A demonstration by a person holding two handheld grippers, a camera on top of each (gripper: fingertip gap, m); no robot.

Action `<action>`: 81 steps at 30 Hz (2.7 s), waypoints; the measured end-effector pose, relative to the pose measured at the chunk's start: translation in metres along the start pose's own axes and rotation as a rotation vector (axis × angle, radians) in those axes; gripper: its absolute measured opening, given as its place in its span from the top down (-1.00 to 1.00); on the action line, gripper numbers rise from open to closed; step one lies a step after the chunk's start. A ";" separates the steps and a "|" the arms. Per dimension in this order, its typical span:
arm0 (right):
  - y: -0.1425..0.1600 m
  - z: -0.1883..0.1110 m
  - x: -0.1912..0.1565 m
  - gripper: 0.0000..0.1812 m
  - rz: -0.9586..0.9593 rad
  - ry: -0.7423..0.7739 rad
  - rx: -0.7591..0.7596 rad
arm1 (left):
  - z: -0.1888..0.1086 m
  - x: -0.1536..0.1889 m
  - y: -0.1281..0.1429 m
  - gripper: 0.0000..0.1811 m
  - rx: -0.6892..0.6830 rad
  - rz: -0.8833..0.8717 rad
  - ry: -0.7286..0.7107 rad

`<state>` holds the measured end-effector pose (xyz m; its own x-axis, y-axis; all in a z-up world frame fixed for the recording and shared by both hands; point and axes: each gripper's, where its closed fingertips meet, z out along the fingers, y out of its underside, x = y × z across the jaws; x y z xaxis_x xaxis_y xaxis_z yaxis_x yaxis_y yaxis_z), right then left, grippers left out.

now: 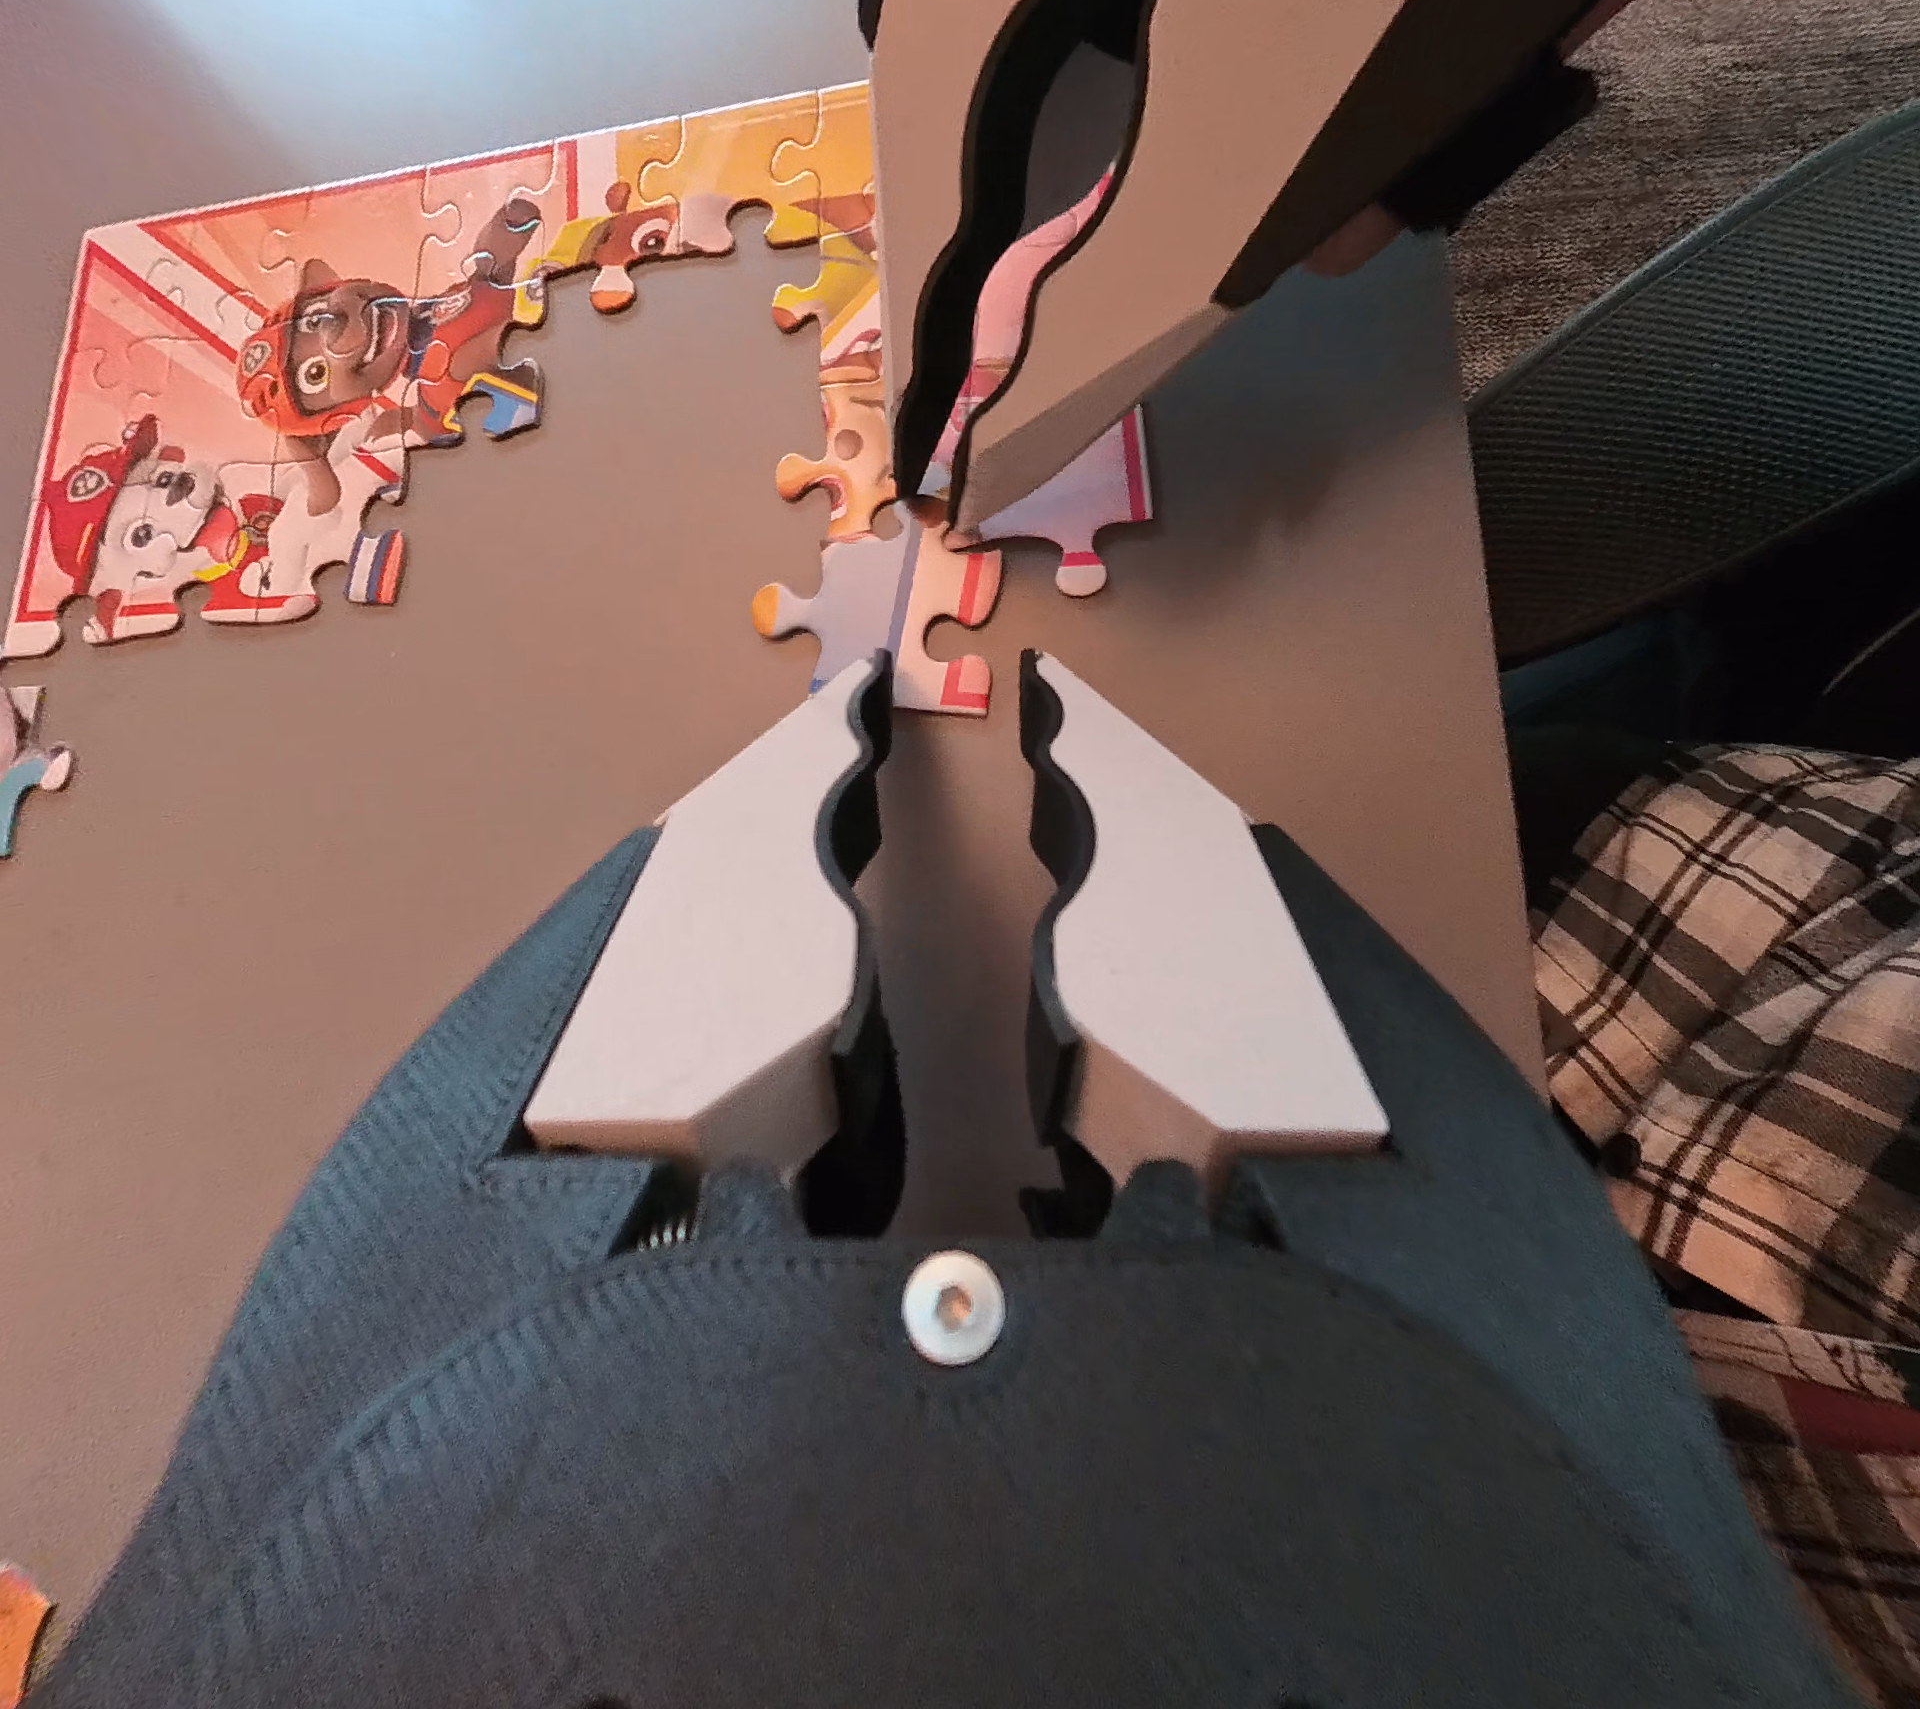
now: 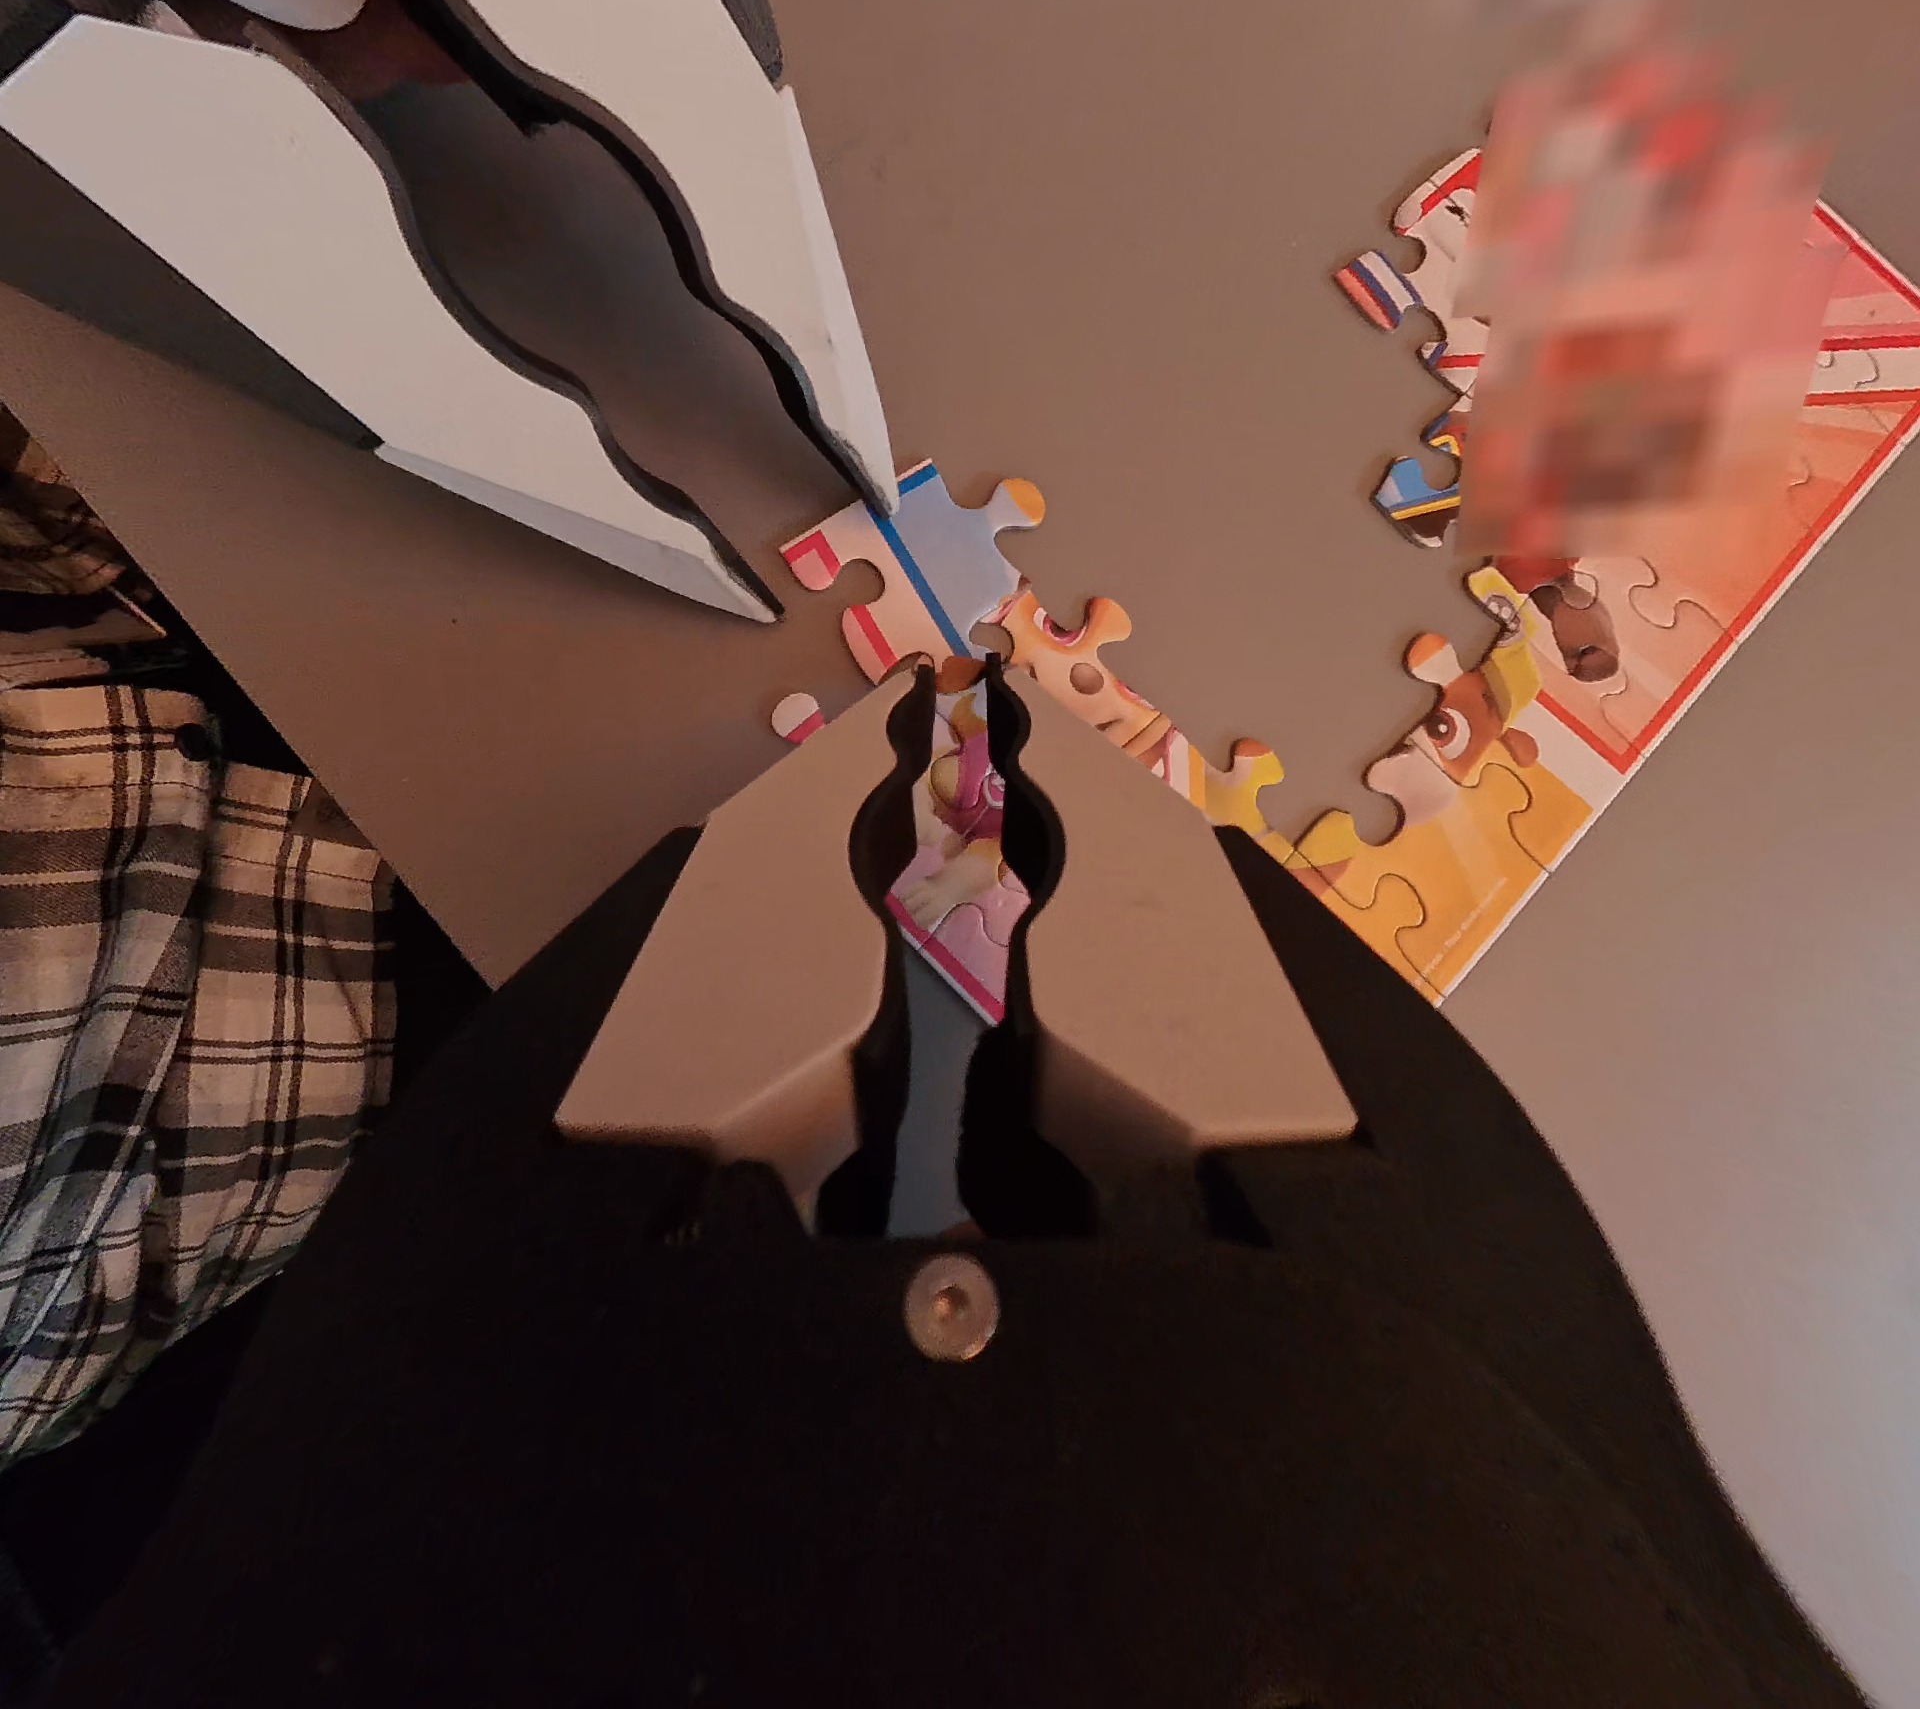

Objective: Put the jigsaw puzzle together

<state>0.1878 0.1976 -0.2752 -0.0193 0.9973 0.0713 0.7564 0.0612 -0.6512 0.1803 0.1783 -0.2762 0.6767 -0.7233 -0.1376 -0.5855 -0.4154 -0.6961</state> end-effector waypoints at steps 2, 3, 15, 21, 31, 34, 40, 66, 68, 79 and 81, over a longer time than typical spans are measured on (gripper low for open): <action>0.000 -0.001 0.002 0.91 0.004 0.006 -0.004 | -0.001 0.001 0.001 0.76 -0.005 -0.009 0.011; 0.000 -0.001 0.003 0.91 0.006 0.004 -0.001 | -0.001 0.001 0.002 0.77 -0.009 -0.012 0.011; -0.002 0.003 0.005 0.98 0.017 -0.009 -0.010 | -0.004 0.000 0.005 0.84 -0.028 -0.046 -0.006; 0.000 0.001 0.007 0.95 0.015 -0.003 -0.021 | -0.004 -0.003 0.005 0.73 -0.028 -0.045 -0.007; -0.012 0.013 0.001 0.95 -0.030 -0.041 -0.035 | -0.013 -0.007 0.015 0.78 -0.036 -0.099 -0.010; -0.019 0.019 0.001 0.96 -0.043 -0.050 -0.034 | -0.017 -0.014 0.020 0.82 -0.041 -0.121 -0.028; -0.035 0.033 0.009 0.97 -0.038 -0.047 -0.053 | -0.022 -0.035 0.029 0.81 -0.065 -0.174 -0.045; -0.130 0.090 -0.085 0.53 -0.229 -0.232 -0.045 | -0.176 -0.083 0.181 0.54 -0.107 -0.438 -0.160; -0.131 0.092 -0.075 0.53 -0.199 -0.188 -0.028 | -0.174 -0.078 0.170 0.56 -0.069 -0.418 -0.139; -0.119 0.099 -0.042 0.71 -0.113 -0.169 -0.081 | -0.153 -0.055 0.146 0.58 -0.073 -0.314 -0.097; -0.113 0.094 -0.046 0.83 -0.130 -0.186 -0.097 | -0.154 -0.053 0.143 0.58 -0.061 -0.318 -0.086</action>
<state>0.0416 0.1489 -0.2762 -0.2334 0.9724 0.0036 0.7987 0.1939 -0.5696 -0.0079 0.0720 -0.2605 0.8633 -0.5043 0.0193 -0.3629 -0.6470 -0.6706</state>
